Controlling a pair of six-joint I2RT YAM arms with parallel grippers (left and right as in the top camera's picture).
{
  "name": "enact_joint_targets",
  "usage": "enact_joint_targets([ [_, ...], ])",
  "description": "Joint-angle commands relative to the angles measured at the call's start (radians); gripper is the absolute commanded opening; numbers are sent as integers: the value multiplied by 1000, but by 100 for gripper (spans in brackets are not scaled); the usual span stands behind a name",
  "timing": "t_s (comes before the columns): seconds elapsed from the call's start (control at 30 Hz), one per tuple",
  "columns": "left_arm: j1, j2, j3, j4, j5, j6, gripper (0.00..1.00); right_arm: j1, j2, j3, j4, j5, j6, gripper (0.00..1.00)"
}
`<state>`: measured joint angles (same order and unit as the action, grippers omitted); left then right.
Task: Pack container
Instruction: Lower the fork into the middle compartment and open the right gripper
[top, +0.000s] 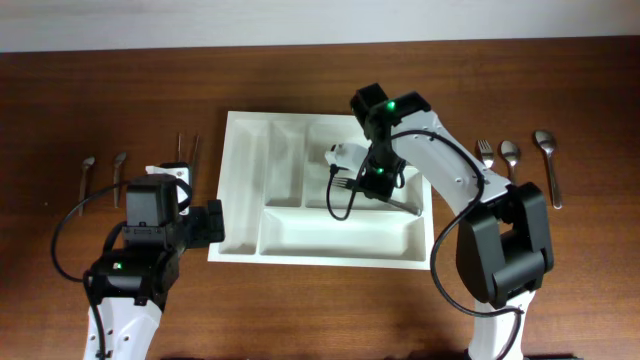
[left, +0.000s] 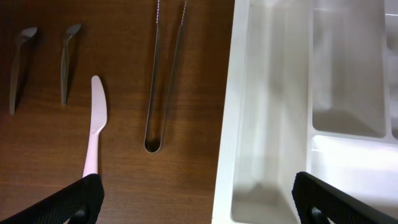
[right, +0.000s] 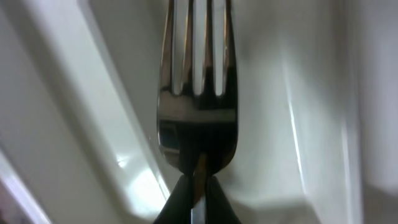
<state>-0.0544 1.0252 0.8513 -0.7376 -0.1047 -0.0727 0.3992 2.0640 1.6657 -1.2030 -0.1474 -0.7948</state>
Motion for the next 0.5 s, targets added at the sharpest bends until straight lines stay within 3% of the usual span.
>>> enact_joint_targets([
  [0.0, -2, 2, 18, 3, -4, -6, 99, -2, -10, -16, 39, 24, -39, 4],
  [0.4, -2, 2, 18, 3, -4, -6, 99, 1, -10, -18, 58, 33, -156, 4],
  [0.43, -2, 2, 18, 3, -4, -6, 99, 1, -10, -18, 46, 10, -173, 5],
  [0.47, -2, 2, 18, 3, -4, -6, 99, 1, -10, -18, 35, -10, -182, 16],
])
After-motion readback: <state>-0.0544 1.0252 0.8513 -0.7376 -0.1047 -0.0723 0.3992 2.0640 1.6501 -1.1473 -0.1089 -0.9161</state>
